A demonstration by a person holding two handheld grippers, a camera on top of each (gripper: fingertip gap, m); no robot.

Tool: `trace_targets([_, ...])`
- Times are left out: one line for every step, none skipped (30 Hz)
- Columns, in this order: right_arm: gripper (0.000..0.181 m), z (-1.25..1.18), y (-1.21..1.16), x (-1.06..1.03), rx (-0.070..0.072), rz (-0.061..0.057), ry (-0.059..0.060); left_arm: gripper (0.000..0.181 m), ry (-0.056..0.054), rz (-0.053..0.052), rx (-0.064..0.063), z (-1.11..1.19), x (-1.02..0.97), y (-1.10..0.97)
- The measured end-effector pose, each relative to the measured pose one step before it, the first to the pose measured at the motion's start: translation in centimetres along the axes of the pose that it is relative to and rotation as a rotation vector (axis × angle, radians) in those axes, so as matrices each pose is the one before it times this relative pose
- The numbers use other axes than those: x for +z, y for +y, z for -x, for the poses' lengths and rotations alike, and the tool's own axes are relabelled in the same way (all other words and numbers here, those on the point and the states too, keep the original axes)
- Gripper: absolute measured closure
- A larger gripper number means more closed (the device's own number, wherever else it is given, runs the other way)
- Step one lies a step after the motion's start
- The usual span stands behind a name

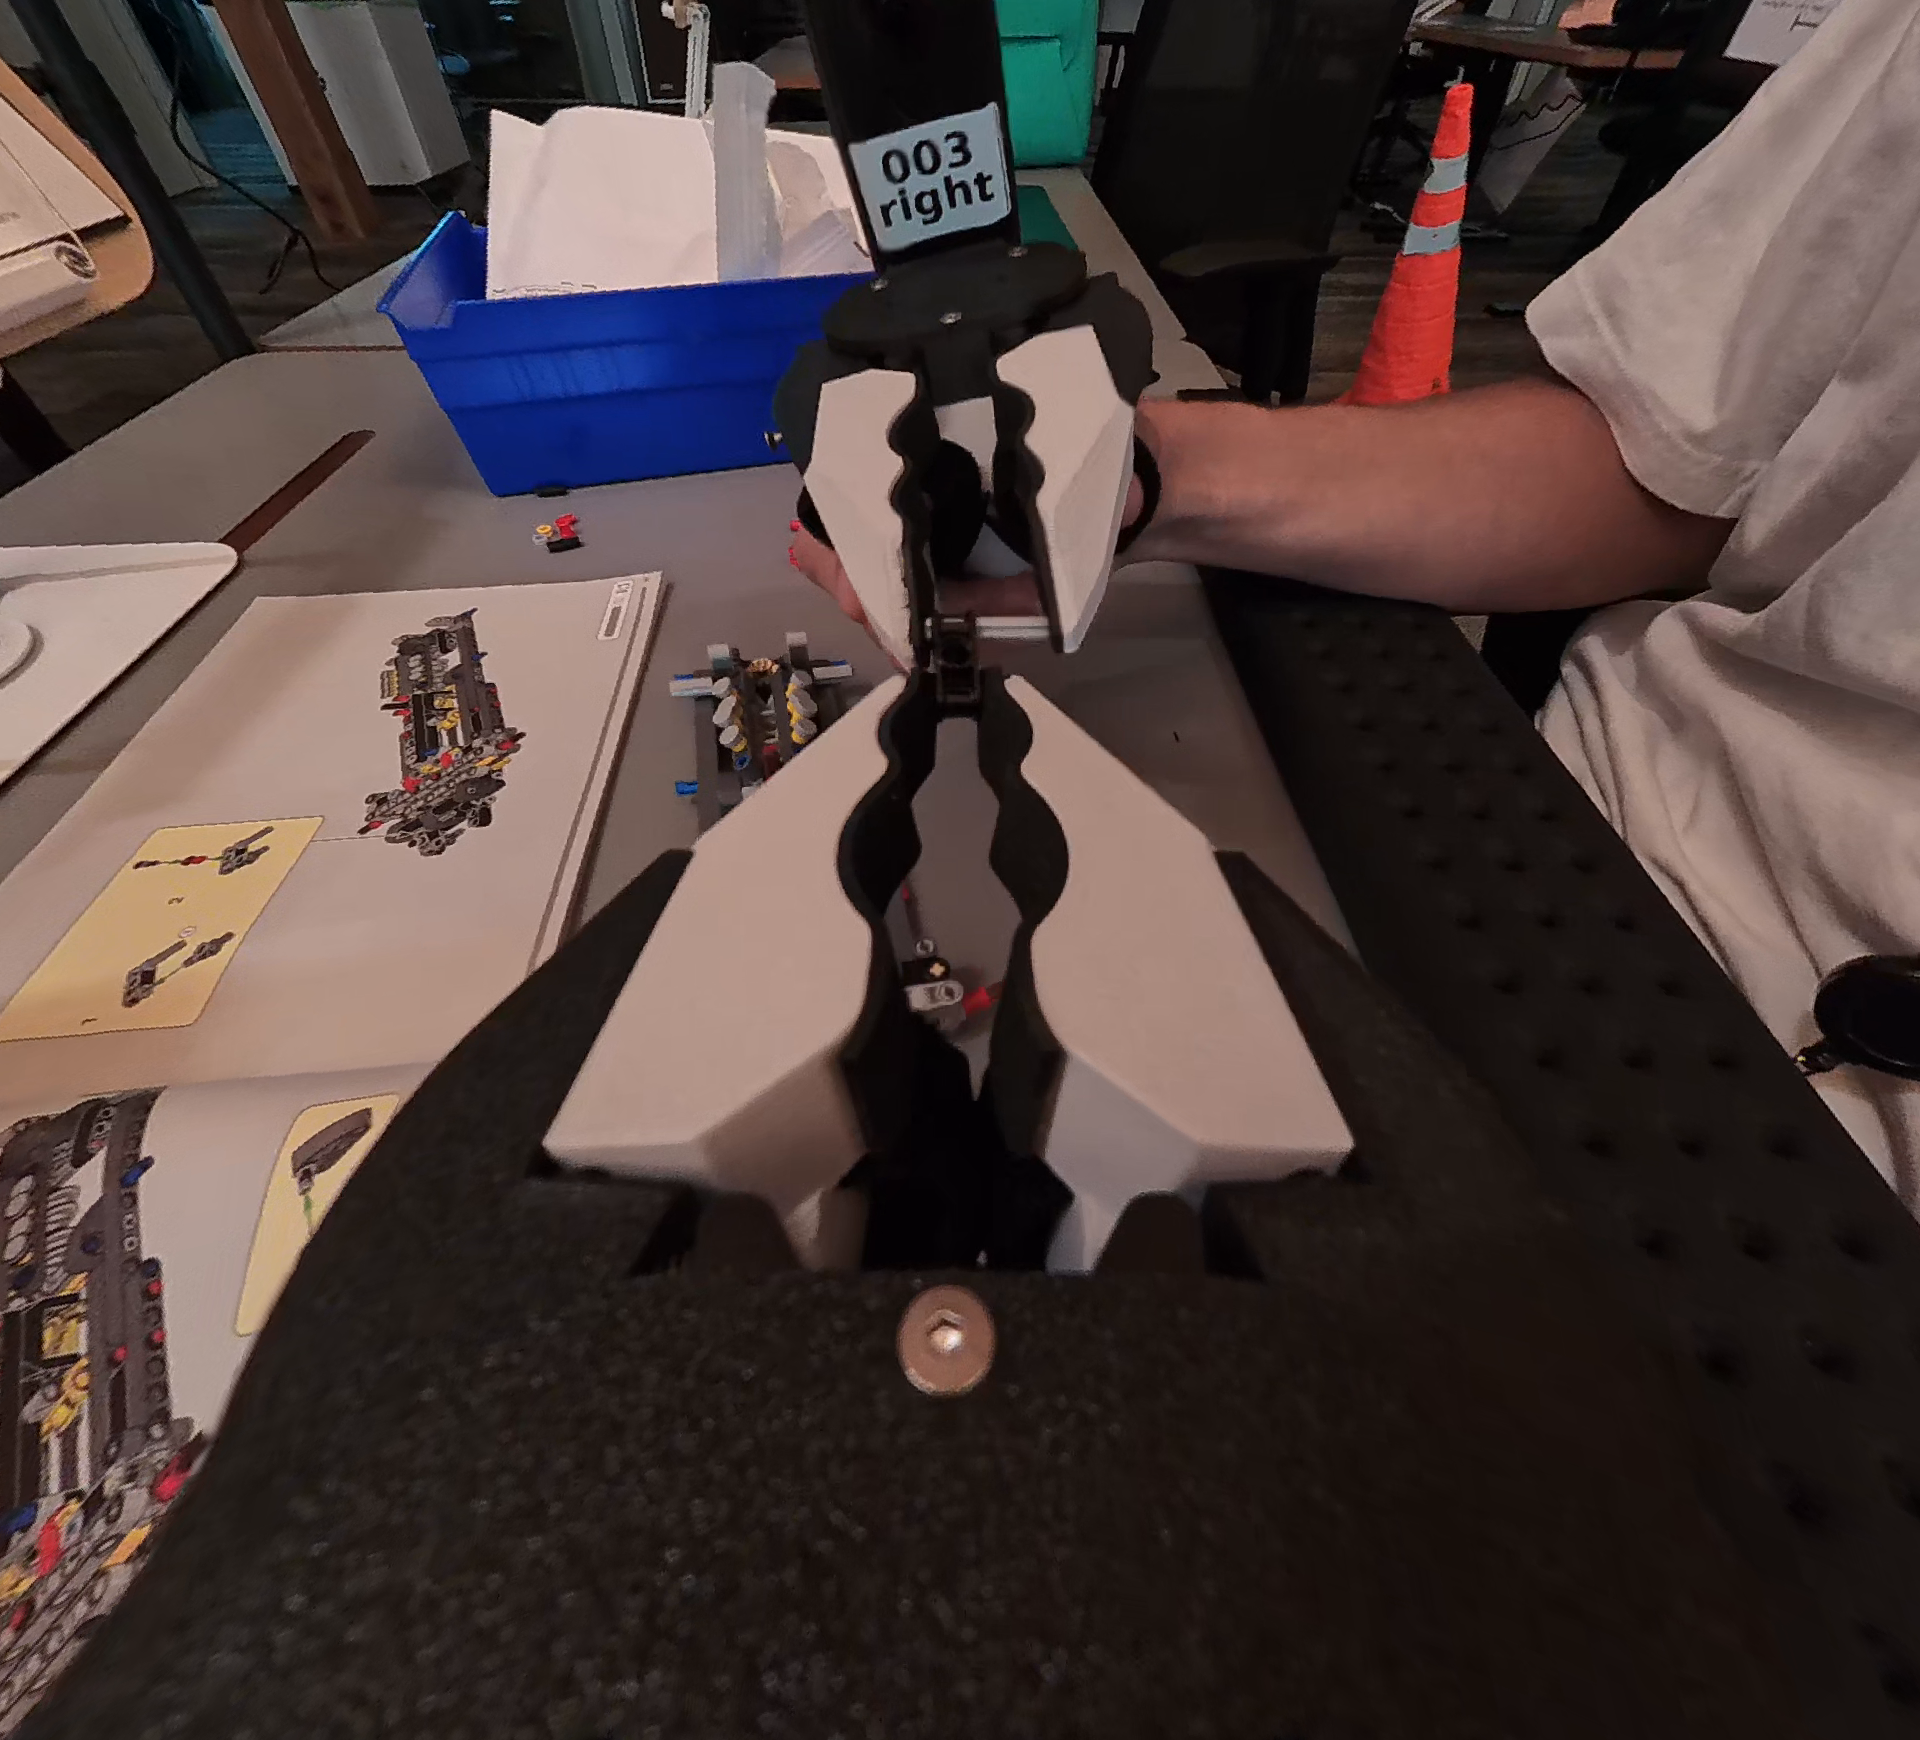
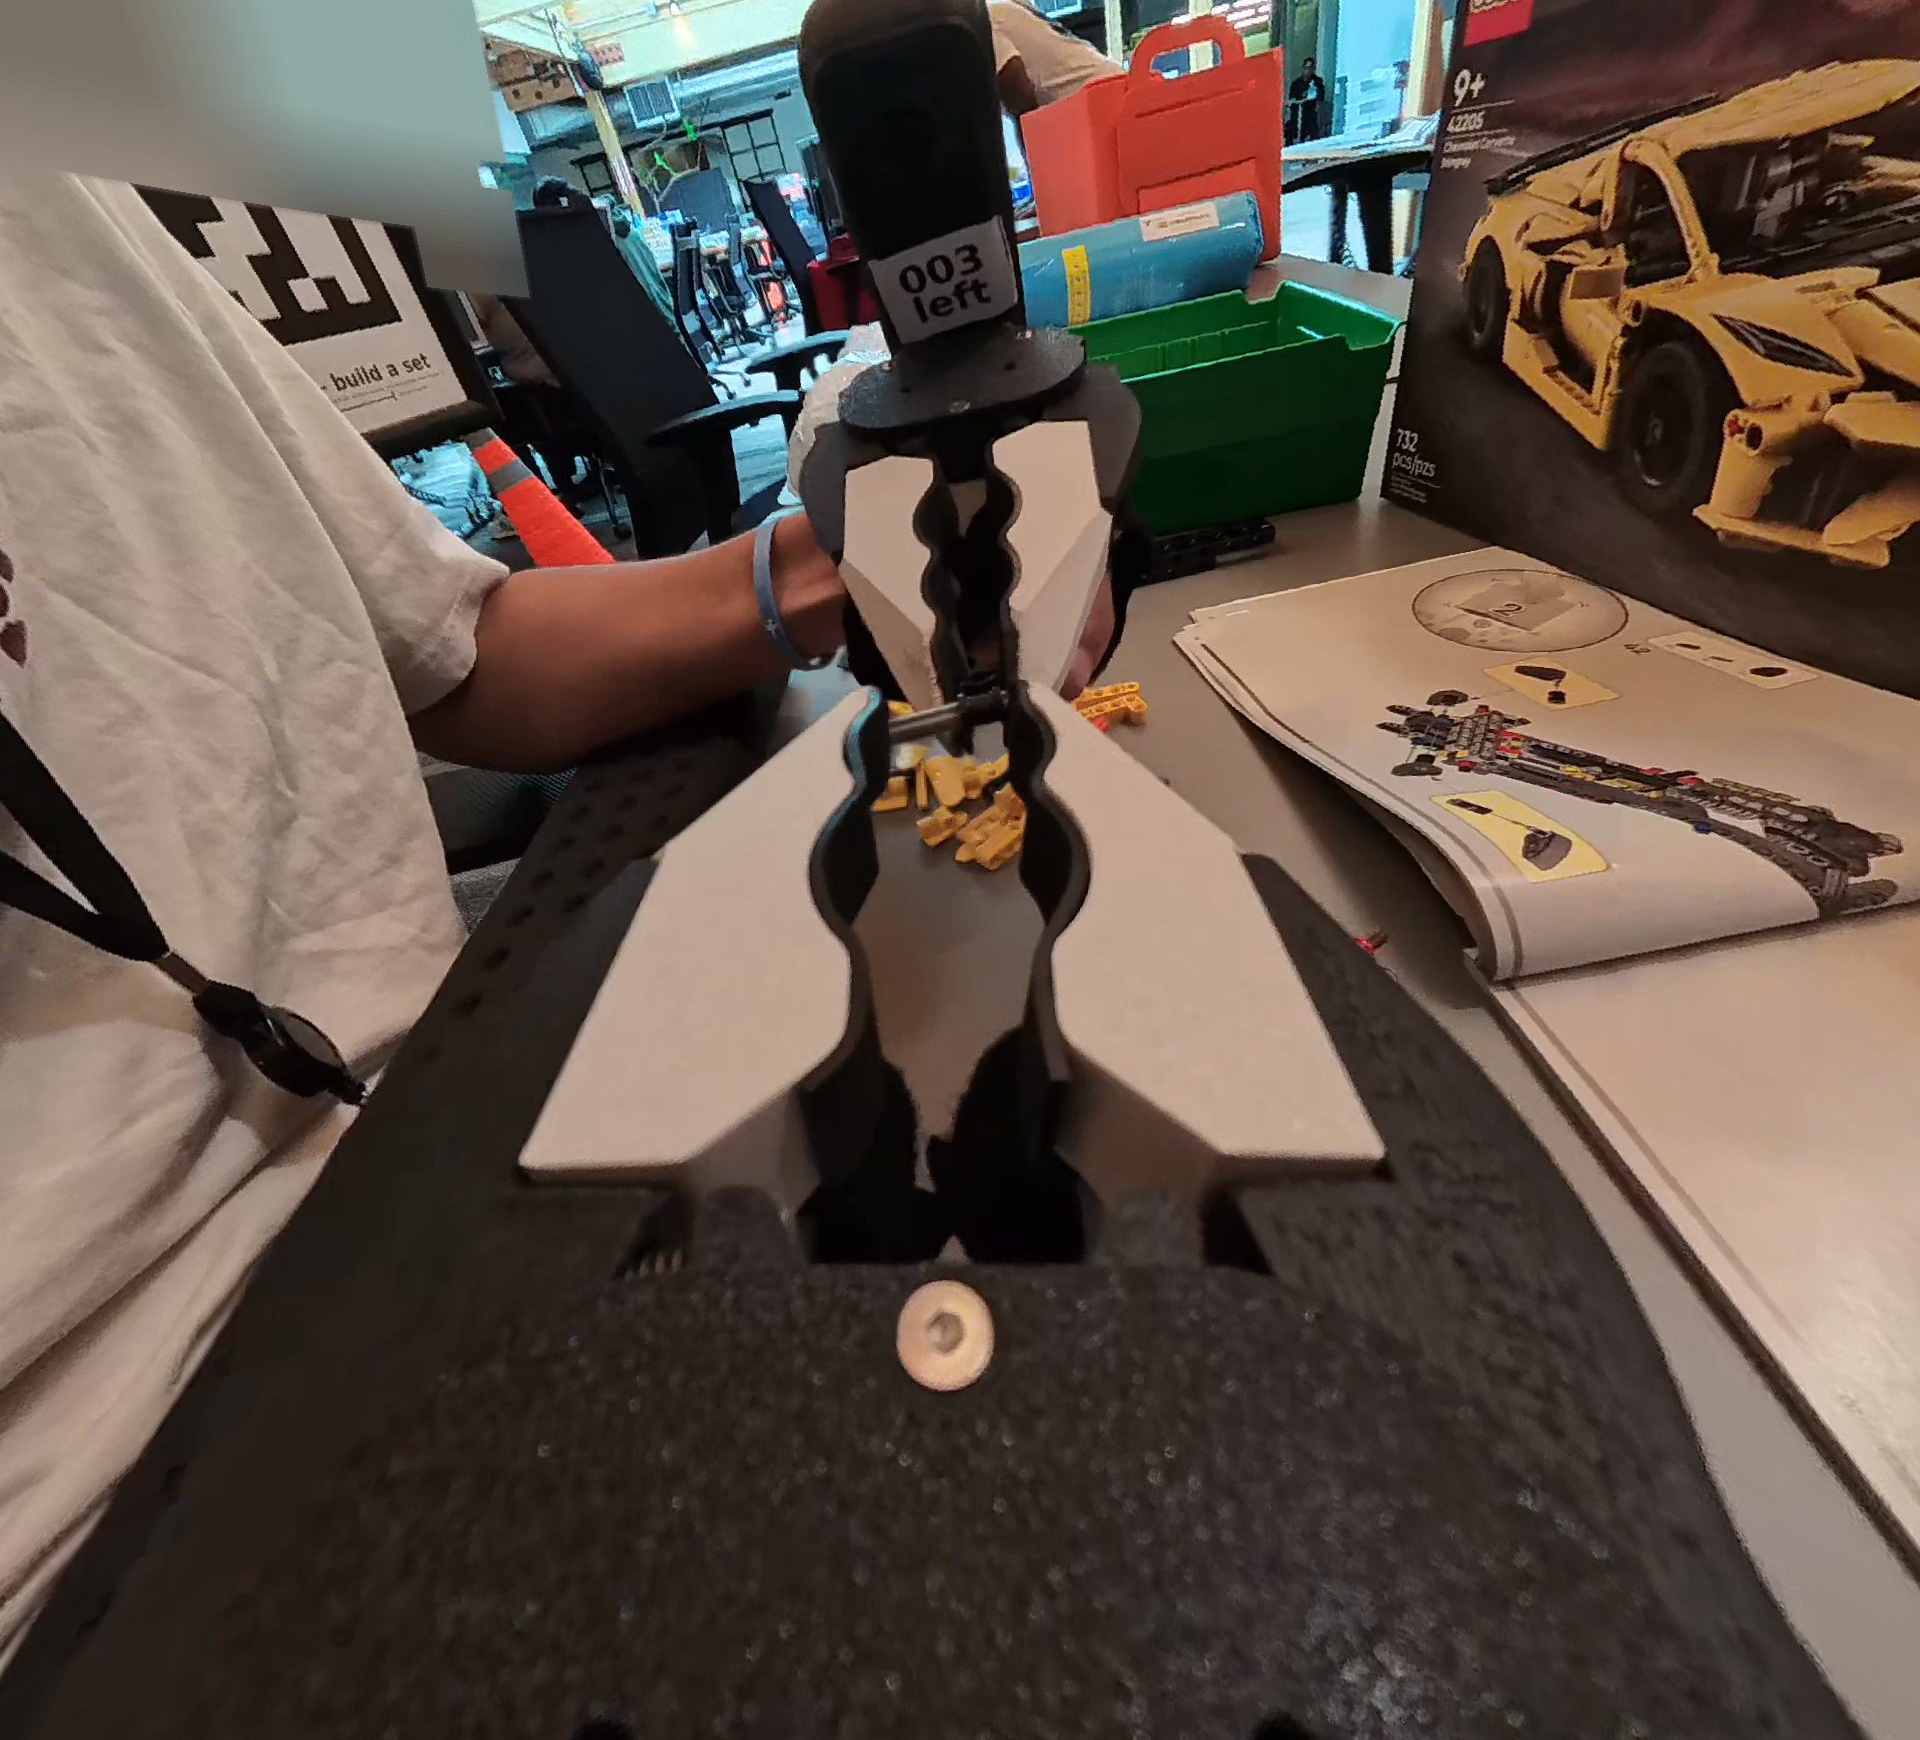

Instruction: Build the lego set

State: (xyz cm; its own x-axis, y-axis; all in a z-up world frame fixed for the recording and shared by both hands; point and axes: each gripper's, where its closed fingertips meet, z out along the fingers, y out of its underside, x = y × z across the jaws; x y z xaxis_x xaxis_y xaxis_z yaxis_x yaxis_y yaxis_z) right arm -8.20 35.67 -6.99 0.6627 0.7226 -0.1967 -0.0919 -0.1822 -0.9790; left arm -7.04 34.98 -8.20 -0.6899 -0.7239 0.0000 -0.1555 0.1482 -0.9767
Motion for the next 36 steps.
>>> trace_targets([0.160,0.044,-0.200,-0.034,0.0210,-0.0141,-0.0093,0.175,0.0030,-0.0083,-0.0103,-0.007,-0.015,-0.162])
trace_targets([0.159,-0.187,-0.216,-0.052,0.0222,-0.0131,0.0058,0.175,-0.0065,-0.0078,-0.0135,0.173,0.025,-0.167])
trace_targets([0.159,-0.379,-0.300,-0.112,0.0242,-0.0199,0.0158,0.175,-0.0152,-0.0127,-0.0157,0.331,0.054,-0.237])
trace_targets([0.159,-0.250,-0.310,-0.135,0.0187,-0.0227,0.0066,0.175,-0.0156,-0.0162,-0.0136,0.302,0.060,-0.274])
trace_targets([0.159,-0.137,-0.278,-0.124,0.0147,-0.0196,0.0016,0.175,-0.0130,-0.0146,-0.0094,0.201,0.069,-0.253])
trace_targets([0.159,-0.074,-0.177,-0.084,0.0153,-0.0109,-0.0013,0.175,-0.0068,-0.0076,-0.0071,0.099,0.066,-0.141])
trace_targets([0.159,-0.004,-0.087,-0.046,0.0177,-0.0086,-0.0076,0.175,-0.0011,-0.0037,-0.0070,0.022,0.028,-0.076])
trace_targets([0.159,-0.071,-0.056,-0.035,0.0154,-0.0074,-0.0028,0.175,-0.0048,-0.0010,-0.0054,0.075,0.029,-0.041])
trace_targets([0.159,-0.132,-0.046,-0.037,0.0068,-0.0045,0.0044,0.175,-0.0087,-0.0004,-0.0008,0.136,0.011,-0.008])
trace_targets([0.159,-0.056,-0.037,-0.016,0.0016,-0.0030,0.0020,0.175,-0.0062,-0.0022,0.0017,0.084,0.014,-0.030])
trace_targets([0.159,-0.027,-0.053,-0.042,0.0034,-0.0033,-0.0011,0.175,-0.0039,-0.0037,-0.0006,0.059,0.005,-0.049])
trace_targets([0.159,-0.076,-0.044,-0.055,0.0069,-0.0027,0.0004,0.175,-0.0044,-0.0028,-0.0029,0.080,0.005,-0.020])
trace_targets([0.159,-0.165,-0.031,-0.069,0.0107,-0.0020,0.0037,0.175,-0.0090,-0.0038,-0.0017,0.177,-0.007,-0.033])
trace_targets([0.159,-0.208,-0.015,-0.093,0.0115,-0.0029,0.0053,0.174,-0.0112,-0.0092,-0.0016,0.218,-0.039,-0.099])
trace_targets([0.159,-0.131,-0.037,-0.094,0.0112,-0.0045,0.0005,0.174,-0.0047,-0.0110,-0.0047,0.117,-0.062,-0.142])
trace_targets([0.159,0.050,-0.043,-0.043,0.0126,-0.0038,-0.0092,0.174,0.0074,-0.0093,-0.0091,-0.033,-0.059,-0.116])
trace_targets([0.159,0.122,-0.053,-0.010,0.0123,-0.0046,-0.0123,0.174,0.0125,-0.0058,-0.0136,-0.110,-0.015,-0.061])
trace_targets([0.159,-0.016,-0.047,0.007,0.0098,-0.0050,-0.0019,0.174,0.0052,-0.0028,-0.0087,0.019,-0.014,0.009])
trace_targets([0.159,-0.120,0.023,0.019,0.0057,-0.0007,0.0042,0.175,-0.0022,0.0010,-0.0005,0.091,-0.009,0.068])
trace_targets([0.159,-0.075,0.063,0.028,0.0042,0.0021,0.0002,0.175,-0.0001,0.0032,0.0025,0.040,-0.031,0.084])
trace_targets([0.159,-0.031,0.049,0.032,0.0023,0.0007,-0.0014,0.174,0.0009,0.0009,-0.0001,0.042,-0.034,0.030])
trace_targets([0.159,-0.083,-0.044,0.018,-0.0018,-0.0050,0.0042,0.175,-0.0032,-0.0021,-0.0027,0.097,-0.040,-0.022])
trace_targets([0.159,-0.062,-0.068,-0.009,-0.0066,-0.0044,0.0058,0.175,-0.0025,-0.0036,-0.0037,0.087,-0.021,-0.044])
trace_targets([0.159,0.017,-0.021,-0.003,-0.0110,-0.0009,0.0024,0.175,0.0005,-0.0023,-0.0027,0.014,-0.015,-0.033])
trace_targets([0.159,-0.028,-0.045,-0.002,-0.0129,-0.0020,0.0055,0.175,-0.0020,-0.0018,0.0002,0.038,0.006,-0.025])
trace_targets([0.159,-0.064,-0.092,-0.042,-0.0139,-0.0056,0.0078,0.175,-0.0018,-0.0016,0.0000,0.037,-0.007,-0.001])
trace_targets([0.157,-0.010,-0.189,-0.070,-0.0129,-0.0120,0.0046,0.175,0.0037,0.0032,-0.0054,-0.017,-0.012,0.055])
trace_targets([0.156,0.014,-0.245,-0.087,-0.0097,-0.0145,0.0020,0.175,0.0008,0.0068,-0.0080,0.069,-0.021,0.117])
trace_targets([0.155,-0.048,-0.210,-0.089,-0.0067,-0.0121,0.0045,0.175,-0.0074,0.0022,-0.0057,0.190,-0.033,0.047])
trace_targets([0.153,-0.106,-0.184,-0.089,-0.0071,-0.0087,0.0084,0.175,-0.0046,-0.0019,-0.0039,0.135,-0.058,-0.011])
trace_targets([0.153,-0.115,-0.137,-0.098,-0.0078,-0.0068,0.0086,0.175,-0.0005,0.0009,-0.0033,0.061,-0.038,0.016])
trace_targets([0.152,-0.104,-0.131,-0.086,-0.0070,-0.0065,0.0081,0.175,-0.0076,0.0025,-0.0003,0.141,-0.034,0.032])
trace_targets([0.152,-0.086,-0.135,-0.076,-0.0042,-0.0069,0.0064,0.175,-0.0140,0.0034,0.0019,0.235,-0.022,0.033])
trace_targets([0.152,-0.071,-0.117,-0.070,-0.0027,-0.0057,0.0060,0.175,-0.0078,0.0065,-0.0001,0.139,-0.004,0.103])
trace_targets([0.152,-0.097,-0.045,-0.037,-0.0032,-0.0028,0.0061,0.175,-0.0031,0.0080,-0.0023,0.084,0.006,0.126])
trace_targets([0.152,-0.118,0.042,-0.006,-0.0031,0.0025,0.0079,0.175,-0.0085,0.0068,-0.0003,0.158,0.027,0.120])
